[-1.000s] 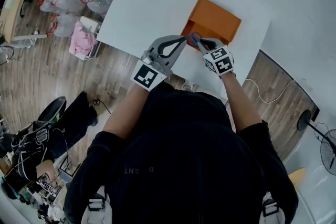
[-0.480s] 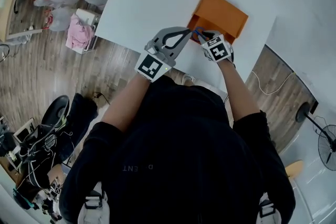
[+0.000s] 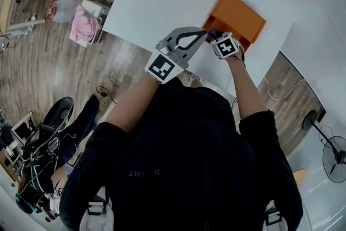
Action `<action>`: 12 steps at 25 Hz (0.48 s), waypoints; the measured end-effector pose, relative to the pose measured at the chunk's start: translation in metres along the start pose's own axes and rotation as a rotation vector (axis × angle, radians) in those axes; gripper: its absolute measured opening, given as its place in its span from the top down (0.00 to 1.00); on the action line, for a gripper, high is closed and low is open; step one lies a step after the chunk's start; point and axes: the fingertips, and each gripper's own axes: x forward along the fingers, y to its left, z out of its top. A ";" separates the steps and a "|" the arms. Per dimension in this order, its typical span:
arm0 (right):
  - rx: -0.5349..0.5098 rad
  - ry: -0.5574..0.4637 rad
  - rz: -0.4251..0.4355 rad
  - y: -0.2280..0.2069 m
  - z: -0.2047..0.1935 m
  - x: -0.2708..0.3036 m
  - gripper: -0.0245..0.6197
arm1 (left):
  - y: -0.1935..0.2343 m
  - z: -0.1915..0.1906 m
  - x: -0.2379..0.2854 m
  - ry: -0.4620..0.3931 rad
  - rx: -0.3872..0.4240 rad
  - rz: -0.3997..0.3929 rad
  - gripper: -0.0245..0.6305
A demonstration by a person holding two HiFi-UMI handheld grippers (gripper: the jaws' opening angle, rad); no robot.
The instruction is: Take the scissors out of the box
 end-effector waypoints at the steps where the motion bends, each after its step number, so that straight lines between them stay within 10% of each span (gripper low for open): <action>1: -0.003 0.015 0.004 0.001 0.001 0.005 0.77 | 0.005 -0.002 -0.002 0.000 -0.009 0.006 0.93; 12: -0.075 0.098 -0.038 0.004 0.006 0.030 0.79 | 0.030 -0.015 -0.017 0.000 -0.023 0.026 0.93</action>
